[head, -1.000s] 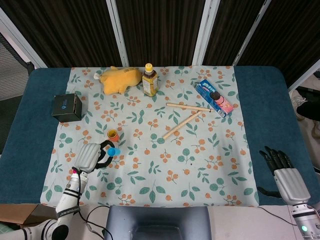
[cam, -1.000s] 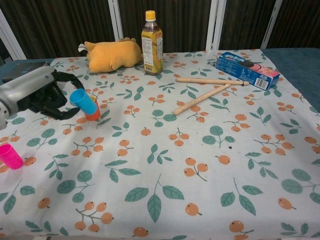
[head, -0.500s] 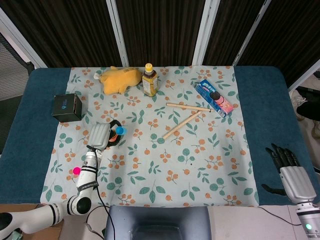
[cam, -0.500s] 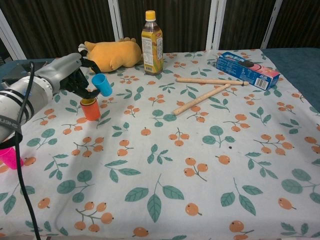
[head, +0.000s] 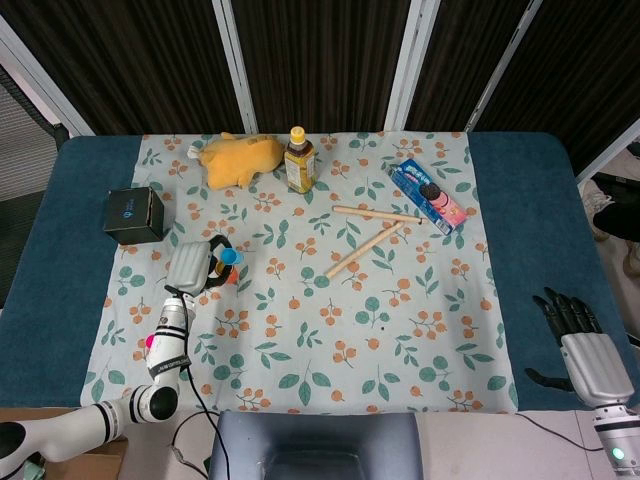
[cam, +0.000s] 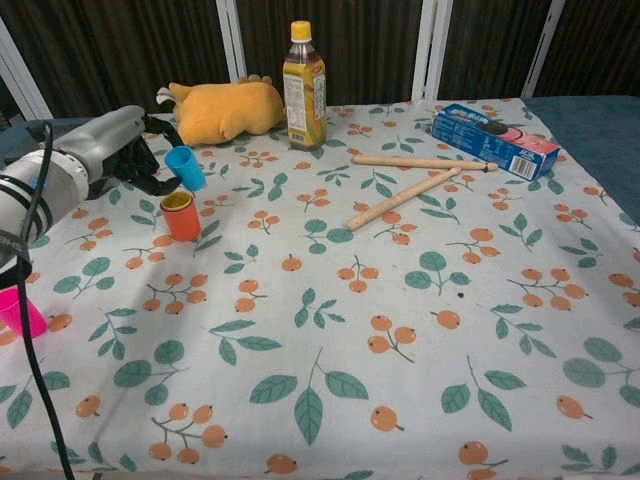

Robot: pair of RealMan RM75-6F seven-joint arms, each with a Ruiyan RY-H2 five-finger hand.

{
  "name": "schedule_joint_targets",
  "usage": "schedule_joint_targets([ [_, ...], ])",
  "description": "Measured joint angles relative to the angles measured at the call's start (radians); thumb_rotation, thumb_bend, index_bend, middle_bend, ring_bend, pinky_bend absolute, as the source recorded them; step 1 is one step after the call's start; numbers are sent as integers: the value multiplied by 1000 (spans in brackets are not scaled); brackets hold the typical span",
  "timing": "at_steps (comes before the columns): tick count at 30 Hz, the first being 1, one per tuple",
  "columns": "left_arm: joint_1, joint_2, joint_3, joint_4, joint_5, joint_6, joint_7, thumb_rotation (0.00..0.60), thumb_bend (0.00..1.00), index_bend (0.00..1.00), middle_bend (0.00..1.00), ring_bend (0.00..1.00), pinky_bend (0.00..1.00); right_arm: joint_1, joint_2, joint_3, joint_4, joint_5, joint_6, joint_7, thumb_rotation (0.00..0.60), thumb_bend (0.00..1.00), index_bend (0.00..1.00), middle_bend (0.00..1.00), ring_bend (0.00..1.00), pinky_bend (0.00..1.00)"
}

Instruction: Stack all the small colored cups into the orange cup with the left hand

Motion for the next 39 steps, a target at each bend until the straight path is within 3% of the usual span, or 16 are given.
schedule_joint_targets([
  [15, 23, 47, 59, -16, 1, -29, -6, 600, 398, 530, 1000, 1000, 1000, 2, -1, -6, -10, -8, -8, -3, 600, 140, 0, 0, 0, 0],
  [16, 23, 47, 63, -18, 1, -29, -3, 600, 397, 467, 1000, 1000, 1000, 1, 0, -7, -11, -9, -8, -1, 600, 140, 0, 0, 0, 0],
  [19, 23, 52, 68, -23, -14, -38, 12, 600, 388, 114, 1000, 1000, 1000, 1, 2, -6, -10, -10, -6, 2, 600, 141, 0, 0, 0, 0],
  [20, 23, 54, 69, -27, -20, -39, 16, 600, 382, 27, 1000, 1000, 1000, 1, 2, -7, -9, -10, -6, 3, 600, 140, 0, 0, 0, 0],
  [21, 23, 56, 69, -32, -24, -40, 18, 600, 380, 7, 1000, 1000, 1000, 1, 2, -7, -9, -10, -8, 4, 600, 141, 0, 0, 0, 0],
  [27, 39, 97, 83, -105, -12, -33, 12, 600, 371, 0, 1000, 1000, 1000, 3, 0, -9, -8, -13, -12, -3, 600, 140, 0, 0, 0, 0],
  [32, 83, 184, 119, -239, 43, -10, -18, 600, 368, 5, 1000, 1000, 1000, 5, -2, -14, -11, -21, -17, -7, 600, 140, 0, 0, 0, 0],
  [39, 212, 382, 235, -407, 198, 48, -137, 600, 367, 95, 1000, 1000, 1000, 8, -3, -18, -11, -29, -21, -4, 600, 140, 0, 0, 0, 0],
])
